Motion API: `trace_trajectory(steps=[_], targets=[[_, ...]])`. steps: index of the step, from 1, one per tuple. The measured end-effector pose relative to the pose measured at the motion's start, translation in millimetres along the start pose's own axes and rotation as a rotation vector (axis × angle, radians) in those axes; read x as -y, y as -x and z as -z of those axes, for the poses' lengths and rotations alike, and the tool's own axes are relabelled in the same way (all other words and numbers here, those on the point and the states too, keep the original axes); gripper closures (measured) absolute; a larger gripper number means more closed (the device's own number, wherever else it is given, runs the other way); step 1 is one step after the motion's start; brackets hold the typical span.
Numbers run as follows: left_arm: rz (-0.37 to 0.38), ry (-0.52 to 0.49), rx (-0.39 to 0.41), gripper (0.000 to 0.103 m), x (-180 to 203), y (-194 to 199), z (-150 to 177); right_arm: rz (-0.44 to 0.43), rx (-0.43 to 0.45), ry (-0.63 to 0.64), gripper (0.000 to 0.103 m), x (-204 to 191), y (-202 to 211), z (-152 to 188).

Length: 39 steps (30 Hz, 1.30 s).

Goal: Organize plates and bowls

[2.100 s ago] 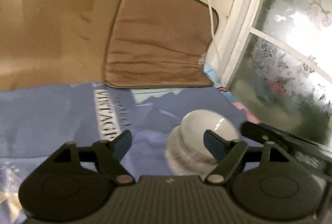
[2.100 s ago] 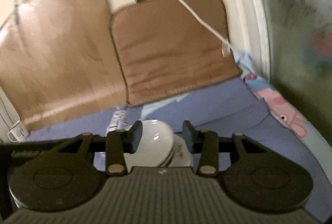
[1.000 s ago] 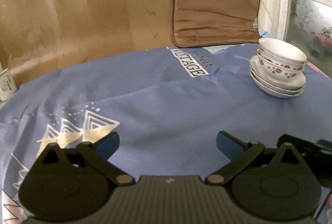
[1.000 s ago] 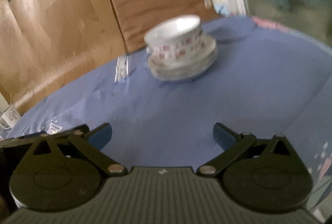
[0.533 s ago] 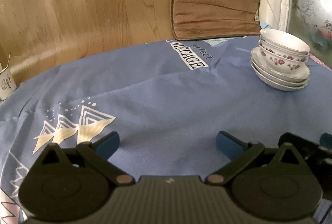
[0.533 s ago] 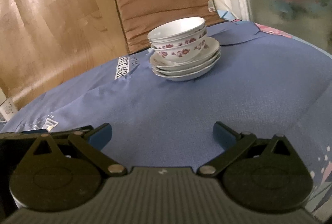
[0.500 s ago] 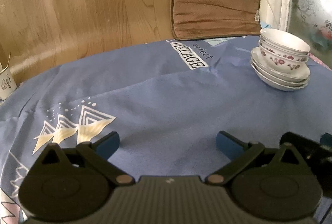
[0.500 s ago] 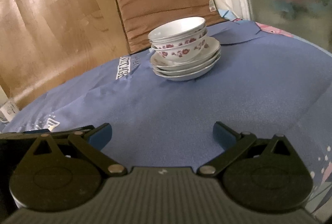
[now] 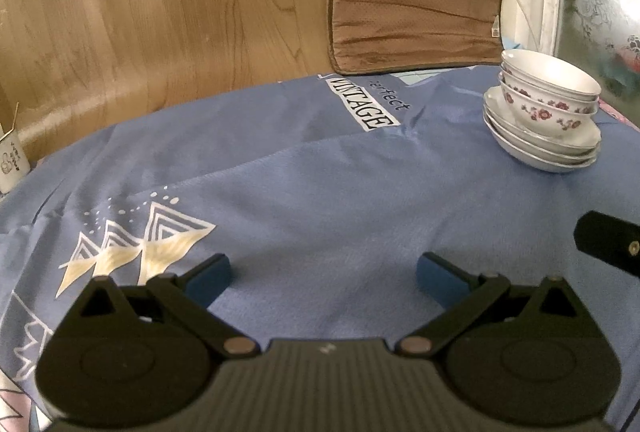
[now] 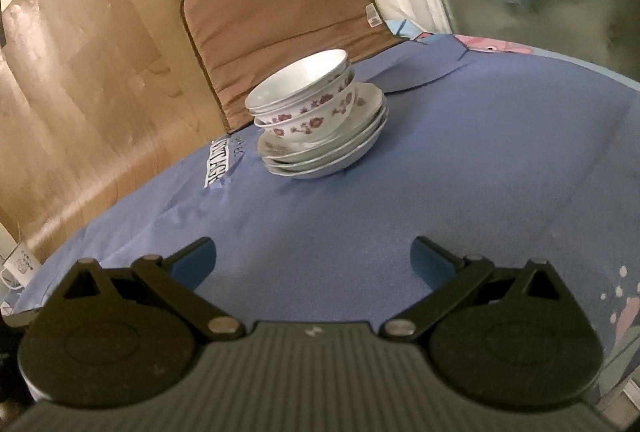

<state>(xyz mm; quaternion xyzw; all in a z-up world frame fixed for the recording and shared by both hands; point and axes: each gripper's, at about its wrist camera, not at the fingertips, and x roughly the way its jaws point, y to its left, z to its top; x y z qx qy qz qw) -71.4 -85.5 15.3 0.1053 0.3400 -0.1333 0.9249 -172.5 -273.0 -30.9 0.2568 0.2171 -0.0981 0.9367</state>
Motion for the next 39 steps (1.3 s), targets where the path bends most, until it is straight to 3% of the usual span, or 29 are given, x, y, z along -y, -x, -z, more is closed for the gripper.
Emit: trace_trajectory(steps=[39], targets=[[0.049,0.024,0.028,0.000,-0.6,2.3,7.6,-0.040,-0.011,0.008,0.000,-3.7,0.5,1.4]])
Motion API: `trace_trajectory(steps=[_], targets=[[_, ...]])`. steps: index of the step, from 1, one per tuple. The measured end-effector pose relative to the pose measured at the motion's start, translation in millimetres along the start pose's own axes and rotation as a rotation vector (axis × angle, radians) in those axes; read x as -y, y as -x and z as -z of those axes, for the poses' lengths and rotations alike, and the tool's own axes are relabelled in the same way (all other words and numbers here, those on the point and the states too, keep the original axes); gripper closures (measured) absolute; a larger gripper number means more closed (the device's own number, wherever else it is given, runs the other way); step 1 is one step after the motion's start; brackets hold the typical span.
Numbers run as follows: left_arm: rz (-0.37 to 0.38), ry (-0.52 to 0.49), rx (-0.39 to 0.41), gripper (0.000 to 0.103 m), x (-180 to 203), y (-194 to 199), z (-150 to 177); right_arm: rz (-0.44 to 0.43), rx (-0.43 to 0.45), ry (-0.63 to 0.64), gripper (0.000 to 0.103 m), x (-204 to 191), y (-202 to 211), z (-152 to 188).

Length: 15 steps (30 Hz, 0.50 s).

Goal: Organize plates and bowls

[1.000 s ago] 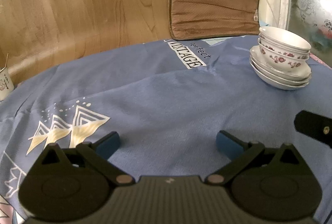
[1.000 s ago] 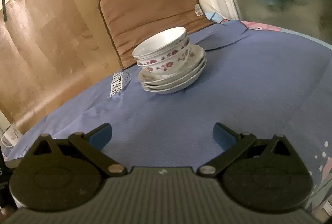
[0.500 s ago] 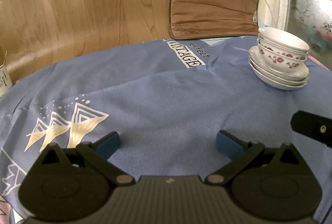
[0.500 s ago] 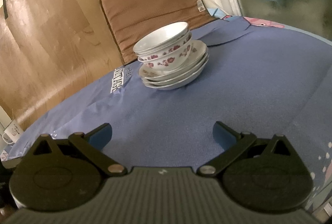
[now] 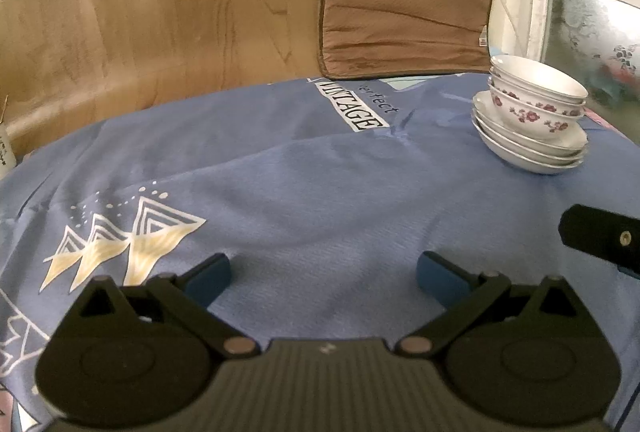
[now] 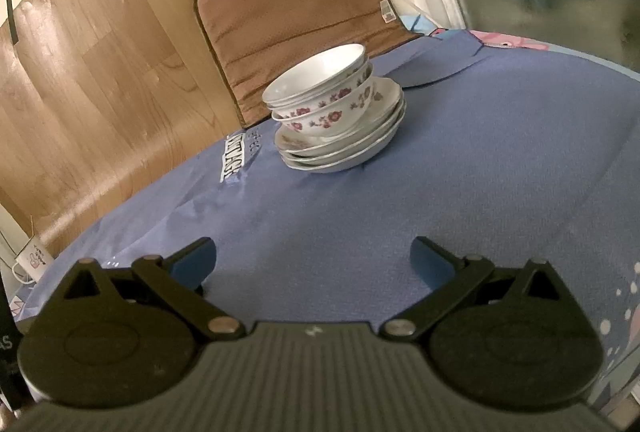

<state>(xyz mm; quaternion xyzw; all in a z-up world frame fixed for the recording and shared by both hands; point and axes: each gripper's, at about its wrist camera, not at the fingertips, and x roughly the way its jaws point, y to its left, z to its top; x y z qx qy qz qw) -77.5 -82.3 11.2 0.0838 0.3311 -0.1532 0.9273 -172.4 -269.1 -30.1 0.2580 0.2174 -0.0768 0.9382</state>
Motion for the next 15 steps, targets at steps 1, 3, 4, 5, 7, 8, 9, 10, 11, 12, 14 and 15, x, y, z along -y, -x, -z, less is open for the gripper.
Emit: trace_trajectory(steps=[1,3,4,5,7,8,9,10,11,12,14,15], targets=[[0.001,0.000,0.000,0.000,0.1,0.2,0.0,0.000,0.003,0.003,0.000,-0.8,0.5,0.2],[0.004,-0.001,0.001,0.000,0.6,0.7,0.1,-0.002,0.009,0.009,0.000,-1.7,1.5,0.3],[0.005,-0.001,0.002,0.000,0.8,1.2,0.3,-0.001,0.014,0.012,0.000,-2.9,2.3,0.7],[0.007,-0.001,0.002,0.000,0.6,1.3,0.3,-0.001,0.018,0.016,0.000,-3.7,2.7,0.9],[0.011,-0.002,0.002,0.000,0.0,1.8,0.5,-0.001,0.026,0.022,0.000,-5.4,3.7,1.3],[0.011,-0.002,0.002,0.000,0.4,2.2,0.7,-0.002,0.031,0.025,0.000,-6.2,4.2,1.5],[0.013,-0.003,0.002,0.000,0.3,2.5,0.7,-0.002,0.034,0.028,0.000,-7.0,4.5,1.8],[0.014,-0.003,0.002,0.000,0.4,2.7,0.7,-0.002,0.037,0.031,0.000,-7.8,4.8,2.3],[0.015,-0.003,0.002,0.000,0.4,3.0,0.8,-0.002,0.039,0.033,0.000,-8.4,4.8,2.8],[0.016,-0.004,0.002,0.000,0.3,3.1,0.8,-0.002,0.039,0.035,0.000,-8.6,4.4,3.1],[0.018,-0.004,0.003,0.000,0.7,3.9,1.1,0.000,0.041,0.032,0.000,-9.5,4.8,3.8],[0.020,-0.004,0.003,0.000,1.2,4.2,1.2,0.002,0.043,0.031,0.000,-9.4,5.1,3.9]])
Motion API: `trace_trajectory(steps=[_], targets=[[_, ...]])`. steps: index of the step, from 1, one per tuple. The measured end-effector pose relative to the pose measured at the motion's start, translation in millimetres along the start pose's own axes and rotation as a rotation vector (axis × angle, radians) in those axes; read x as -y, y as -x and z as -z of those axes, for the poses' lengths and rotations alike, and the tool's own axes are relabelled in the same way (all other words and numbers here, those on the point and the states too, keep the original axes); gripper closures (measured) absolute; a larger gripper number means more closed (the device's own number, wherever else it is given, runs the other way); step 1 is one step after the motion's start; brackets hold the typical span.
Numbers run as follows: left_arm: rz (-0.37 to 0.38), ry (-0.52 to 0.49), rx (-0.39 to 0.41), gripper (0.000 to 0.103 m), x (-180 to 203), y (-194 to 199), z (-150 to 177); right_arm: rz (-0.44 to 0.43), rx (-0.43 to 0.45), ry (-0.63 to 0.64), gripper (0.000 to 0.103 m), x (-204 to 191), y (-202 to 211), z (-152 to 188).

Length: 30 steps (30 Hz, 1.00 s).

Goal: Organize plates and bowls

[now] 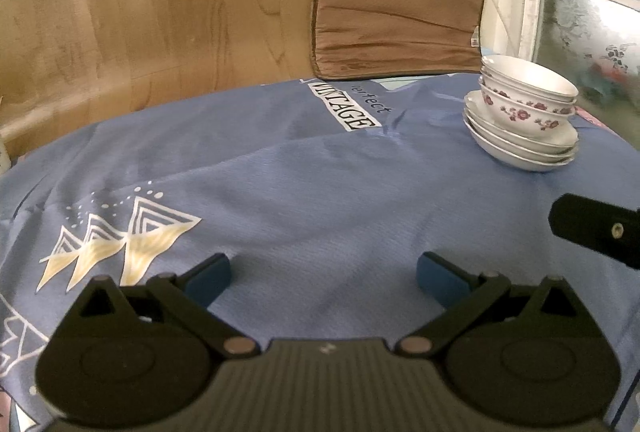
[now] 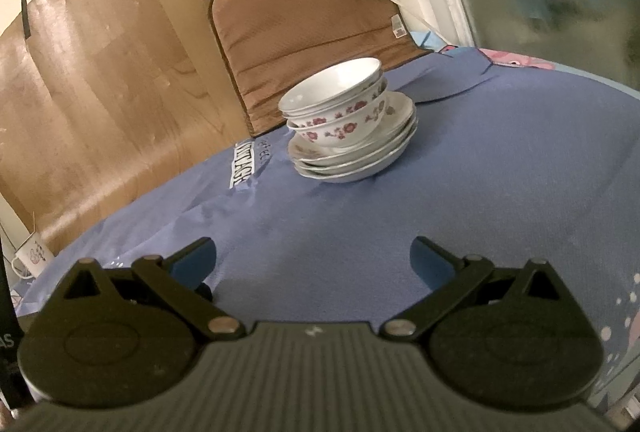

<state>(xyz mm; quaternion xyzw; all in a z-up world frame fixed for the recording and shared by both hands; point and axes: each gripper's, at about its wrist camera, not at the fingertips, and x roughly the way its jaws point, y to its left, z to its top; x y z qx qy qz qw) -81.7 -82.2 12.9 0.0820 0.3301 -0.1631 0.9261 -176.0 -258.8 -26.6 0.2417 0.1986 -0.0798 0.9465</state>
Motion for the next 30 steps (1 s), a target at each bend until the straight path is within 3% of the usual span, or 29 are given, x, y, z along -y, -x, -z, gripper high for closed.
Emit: trace_trajectory(steps=[25,30], targets=[[0.019,0.005,0.014,0.000,3.8,4.0,1.1,0.007,0.045,0.018,0.000,-4.0,7.8,1.9],[0.021,0.005,0.018,0.000,4.4,4.9,0.8,0.015,0.049,0.014,0.004,-3.9,8.4,3.1]])
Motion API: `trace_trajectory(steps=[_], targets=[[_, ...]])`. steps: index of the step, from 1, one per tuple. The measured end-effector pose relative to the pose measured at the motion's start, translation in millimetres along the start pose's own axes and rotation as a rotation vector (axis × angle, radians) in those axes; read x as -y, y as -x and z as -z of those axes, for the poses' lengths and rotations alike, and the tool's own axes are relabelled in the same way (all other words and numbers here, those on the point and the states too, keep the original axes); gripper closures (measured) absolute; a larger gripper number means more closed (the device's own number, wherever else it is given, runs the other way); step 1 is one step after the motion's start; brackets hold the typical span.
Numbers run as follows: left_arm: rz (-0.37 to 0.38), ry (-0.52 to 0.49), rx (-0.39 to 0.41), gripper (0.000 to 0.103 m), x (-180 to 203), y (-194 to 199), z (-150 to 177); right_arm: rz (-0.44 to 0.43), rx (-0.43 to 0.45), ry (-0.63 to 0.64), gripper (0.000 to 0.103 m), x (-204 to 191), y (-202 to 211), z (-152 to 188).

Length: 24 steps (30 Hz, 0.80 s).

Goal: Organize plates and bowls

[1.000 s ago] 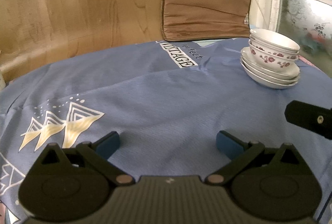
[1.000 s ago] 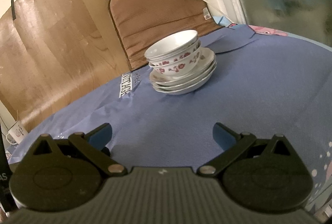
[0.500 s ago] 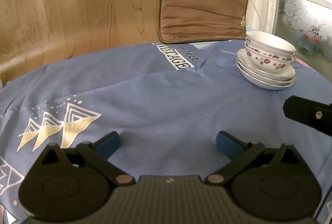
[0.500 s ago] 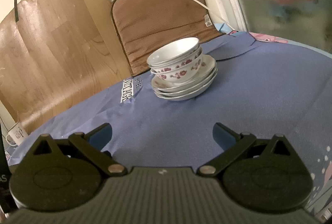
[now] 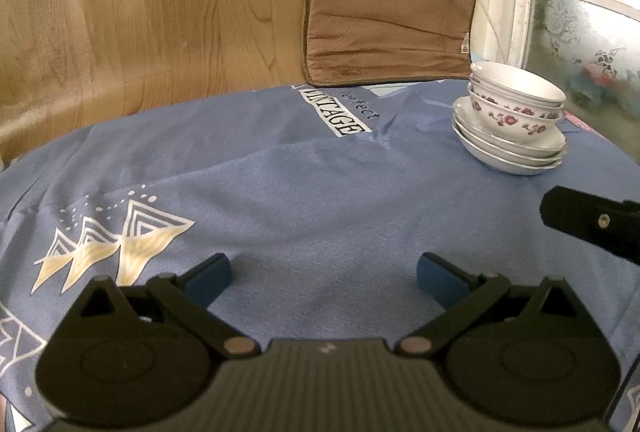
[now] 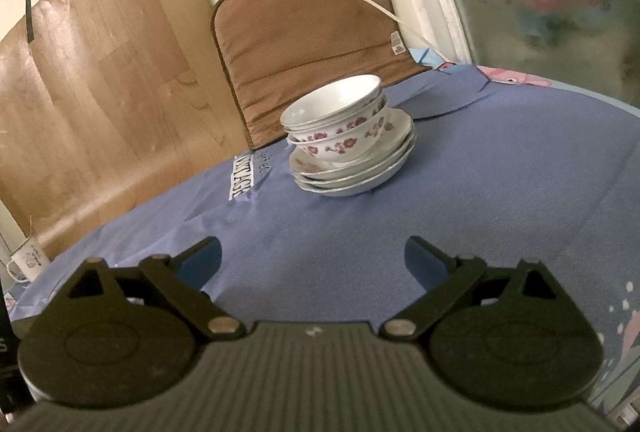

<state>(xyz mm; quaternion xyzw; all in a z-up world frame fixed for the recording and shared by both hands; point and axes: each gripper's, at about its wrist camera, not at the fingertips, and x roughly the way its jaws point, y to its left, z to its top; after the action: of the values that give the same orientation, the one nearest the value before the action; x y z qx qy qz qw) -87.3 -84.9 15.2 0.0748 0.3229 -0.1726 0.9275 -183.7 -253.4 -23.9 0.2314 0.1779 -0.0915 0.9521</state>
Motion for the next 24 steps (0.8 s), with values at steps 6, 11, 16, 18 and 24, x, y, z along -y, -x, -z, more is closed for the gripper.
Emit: trace_trajectory(steps=[6,11,16,18,24], targets=[[0.001,0.000,0.002,0.000,0.8,0.5,0.0,0.001,0.001,0.001,0.005,-0.2,-0.1,-0.1],[0.003,-0.002,0.007,0.000,1.9,1.8,-0.1,0.002,0.002,-0.001,0.005,-0.2,-0.1,-0.3],[0.002,0.000,0.006,0.000,1.9,2.4,-0.5,0.007,0.010,0.003,0.005,-1.9,1.6,0.6],[-0.001,0.003,0.004,0.000,2.0,2.5,-0.9,0.009,0.018,0.009,0.005,-3.3,2.8,1.0],[-0.006,0.010,-0.006,0.000,0.3,-0.1,-1.8,0.014,0.026,0.019,0.005,-6.2,4.3,2.1]])
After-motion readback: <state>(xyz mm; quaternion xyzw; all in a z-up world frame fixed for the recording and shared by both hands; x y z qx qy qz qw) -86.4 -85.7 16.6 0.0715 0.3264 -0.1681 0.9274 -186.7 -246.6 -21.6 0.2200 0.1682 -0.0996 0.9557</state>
